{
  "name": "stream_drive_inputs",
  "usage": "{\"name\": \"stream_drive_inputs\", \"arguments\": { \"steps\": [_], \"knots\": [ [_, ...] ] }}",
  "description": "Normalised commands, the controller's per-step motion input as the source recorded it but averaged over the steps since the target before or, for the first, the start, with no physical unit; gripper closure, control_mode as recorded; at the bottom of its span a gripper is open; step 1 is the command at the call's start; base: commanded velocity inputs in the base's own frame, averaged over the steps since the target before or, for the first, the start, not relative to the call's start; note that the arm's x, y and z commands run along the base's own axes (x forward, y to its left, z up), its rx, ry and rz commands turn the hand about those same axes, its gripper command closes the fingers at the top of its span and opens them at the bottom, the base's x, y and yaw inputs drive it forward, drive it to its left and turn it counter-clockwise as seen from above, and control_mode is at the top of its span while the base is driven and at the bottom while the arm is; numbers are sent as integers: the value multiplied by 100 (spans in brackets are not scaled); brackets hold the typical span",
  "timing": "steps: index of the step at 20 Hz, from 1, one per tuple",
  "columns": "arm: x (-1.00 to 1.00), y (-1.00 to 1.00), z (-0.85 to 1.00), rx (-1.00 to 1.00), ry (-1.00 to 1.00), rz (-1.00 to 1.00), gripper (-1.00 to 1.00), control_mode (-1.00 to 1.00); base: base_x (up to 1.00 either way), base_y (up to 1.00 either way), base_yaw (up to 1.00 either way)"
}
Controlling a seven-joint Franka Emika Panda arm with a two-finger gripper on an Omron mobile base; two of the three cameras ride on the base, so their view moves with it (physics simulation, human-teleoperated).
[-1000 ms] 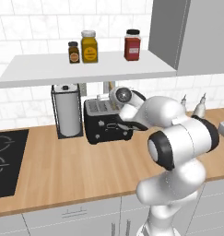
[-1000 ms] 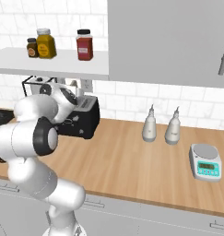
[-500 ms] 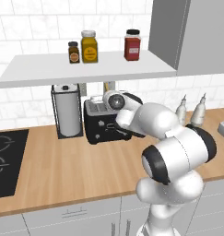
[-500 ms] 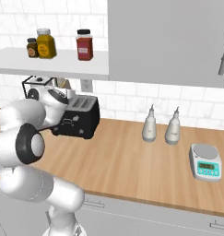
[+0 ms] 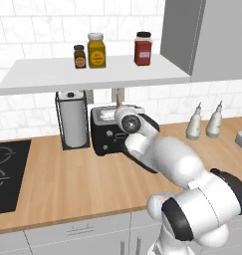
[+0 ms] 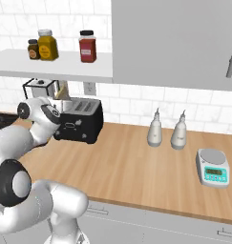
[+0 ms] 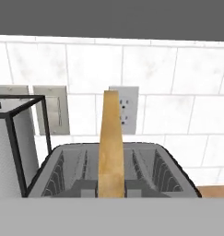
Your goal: Start the toaster. Once the lever pops up, take the bread to the plate on the dining counter.
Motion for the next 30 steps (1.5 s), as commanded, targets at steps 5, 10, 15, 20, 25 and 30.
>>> {"name": "stream_drive_inputs", "arguments": {
  "steps": [5,10,15,20,25,30],
  "knots": [
    [-72,0,93,4,3,-3,100,-100,0,0,0],
    [-82,-1,58,5,25,-3,100,-100,0,0,0],
    [-87,-12,24,3,39,-1,100,-100,0,0,0],
    [-80,-50,1,0,25,0,100,-100,0,0,0],
    [-66,-56,0,0,17,0,100,-100,0,0,0],
    [-41,-52,0,0,10,0,100,-100,0,0,0]
  ]
}}
